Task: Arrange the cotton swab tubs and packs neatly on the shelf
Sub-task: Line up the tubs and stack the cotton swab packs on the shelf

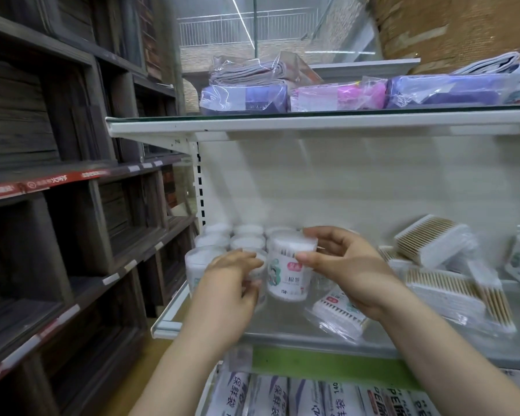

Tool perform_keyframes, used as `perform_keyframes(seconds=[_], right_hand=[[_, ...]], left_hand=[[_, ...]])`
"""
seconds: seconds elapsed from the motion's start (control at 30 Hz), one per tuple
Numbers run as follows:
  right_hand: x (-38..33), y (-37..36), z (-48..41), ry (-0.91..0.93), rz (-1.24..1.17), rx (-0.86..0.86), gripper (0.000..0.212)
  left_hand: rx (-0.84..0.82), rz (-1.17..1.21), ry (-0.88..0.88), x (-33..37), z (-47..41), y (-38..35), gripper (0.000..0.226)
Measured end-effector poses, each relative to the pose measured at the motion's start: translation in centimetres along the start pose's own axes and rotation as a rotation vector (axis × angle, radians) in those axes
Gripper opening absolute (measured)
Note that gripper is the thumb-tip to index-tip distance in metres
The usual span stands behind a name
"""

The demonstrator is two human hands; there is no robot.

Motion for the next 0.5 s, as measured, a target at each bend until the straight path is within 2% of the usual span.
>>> perform_keyframes(seconds=[0.17,0.5], right_hand=[[1.9,0.5,-0.2,-0.022,0.071,-0.005,0.044],[3.3,0.6,0.1,-0.005,0.194,-0.043,0.048]], left_hand=[[0.036,-0.005,-0.001,-0.2,0.2,-0.5,0.041],[0.001,0.019,-0.033,-0.3,0.1,-0.4,0.041]])
Point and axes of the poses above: each hand's wrist, its own z-axis away from the middle knuckle, its own y-axis out of the back of the hand, x = y × z, the point moved 8 cm from there along -z, towards the middle knuckle, and after that the axes turned 13 degrees about -z, right-handed, at the moved point
